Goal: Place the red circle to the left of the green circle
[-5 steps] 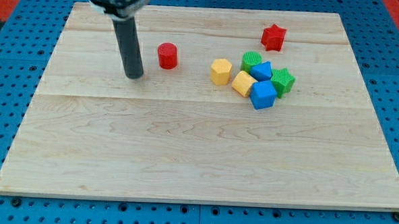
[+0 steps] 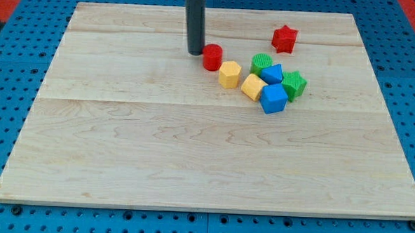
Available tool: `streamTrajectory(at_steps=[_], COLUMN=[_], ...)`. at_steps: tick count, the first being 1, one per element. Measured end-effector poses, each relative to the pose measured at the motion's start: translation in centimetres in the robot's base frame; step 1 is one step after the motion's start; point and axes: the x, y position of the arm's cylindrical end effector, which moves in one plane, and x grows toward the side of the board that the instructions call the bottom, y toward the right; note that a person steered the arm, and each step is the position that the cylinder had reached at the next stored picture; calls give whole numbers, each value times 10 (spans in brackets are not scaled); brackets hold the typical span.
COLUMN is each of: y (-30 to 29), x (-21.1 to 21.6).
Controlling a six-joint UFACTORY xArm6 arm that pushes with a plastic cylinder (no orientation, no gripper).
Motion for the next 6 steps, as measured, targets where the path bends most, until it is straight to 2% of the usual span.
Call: streamTrajectory(at_steps=[1, 4, 5, 6], y=[14, 37, 21, 51], x=[24, 28, 9, -38])
